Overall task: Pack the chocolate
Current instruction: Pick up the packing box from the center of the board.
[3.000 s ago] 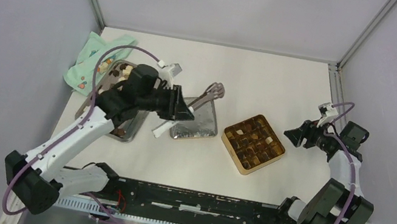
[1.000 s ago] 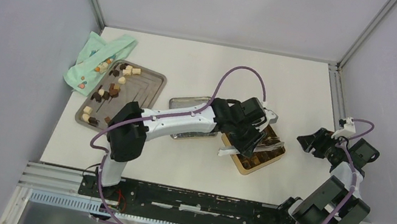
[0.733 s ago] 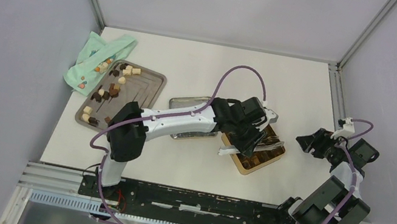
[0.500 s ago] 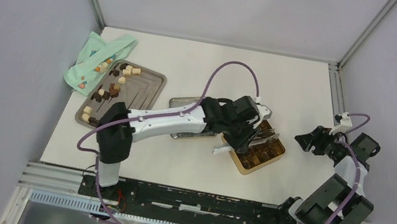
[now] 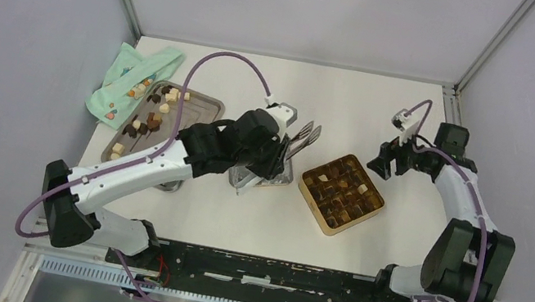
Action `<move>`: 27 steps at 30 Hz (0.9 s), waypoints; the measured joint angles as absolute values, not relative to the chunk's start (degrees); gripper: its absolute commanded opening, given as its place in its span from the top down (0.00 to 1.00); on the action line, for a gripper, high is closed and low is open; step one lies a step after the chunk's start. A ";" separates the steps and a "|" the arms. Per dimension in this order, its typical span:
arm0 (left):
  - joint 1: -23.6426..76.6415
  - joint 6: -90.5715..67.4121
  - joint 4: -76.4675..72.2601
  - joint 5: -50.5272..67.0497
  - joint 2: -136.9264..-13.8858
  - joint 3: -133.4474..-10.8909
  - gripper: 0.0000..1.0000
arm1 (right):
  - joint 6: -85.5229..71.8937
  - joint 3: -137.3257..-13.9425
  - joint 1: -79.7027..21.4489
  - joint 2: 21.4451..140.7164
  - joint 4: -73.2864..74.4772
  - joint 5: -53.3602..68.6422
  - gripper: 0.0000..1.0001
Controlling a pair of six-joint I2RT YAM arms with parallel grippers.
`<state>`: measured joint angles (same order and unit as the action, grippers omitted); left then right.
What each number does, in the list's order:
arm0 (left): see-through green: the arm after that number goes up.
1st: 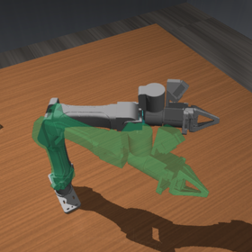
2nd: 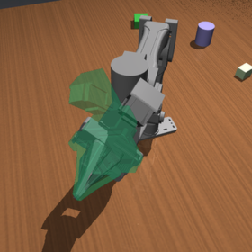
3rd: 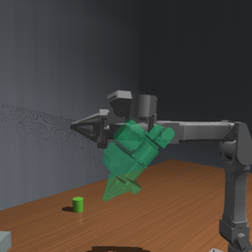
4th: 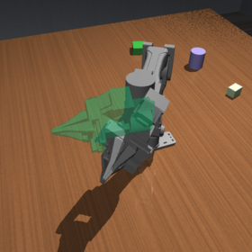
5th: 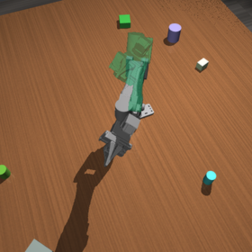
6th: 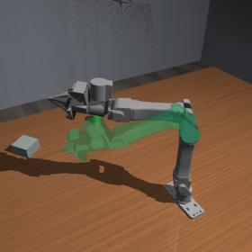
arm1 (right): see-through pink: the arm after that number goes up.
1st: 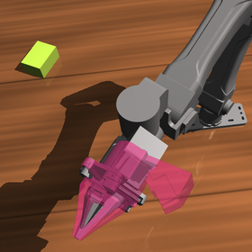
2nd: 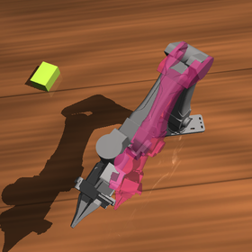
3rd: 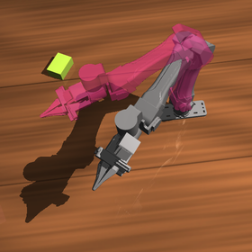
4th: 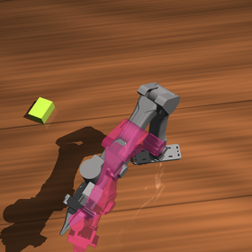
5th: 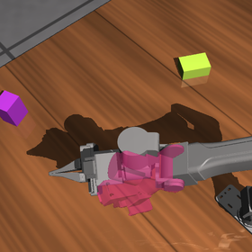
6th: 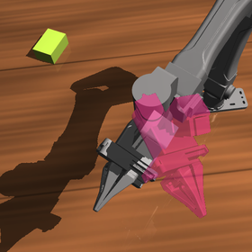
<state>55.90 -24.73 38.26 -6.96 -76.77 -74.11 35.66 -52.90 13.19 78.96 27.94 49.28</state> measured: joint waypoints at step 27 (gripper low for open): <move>54.81 -28.10 43.70 -12.58 -71.53 -69.71 0.59 | 35.38 -58.17 -2.46 92.90 31.94 26.22 0.87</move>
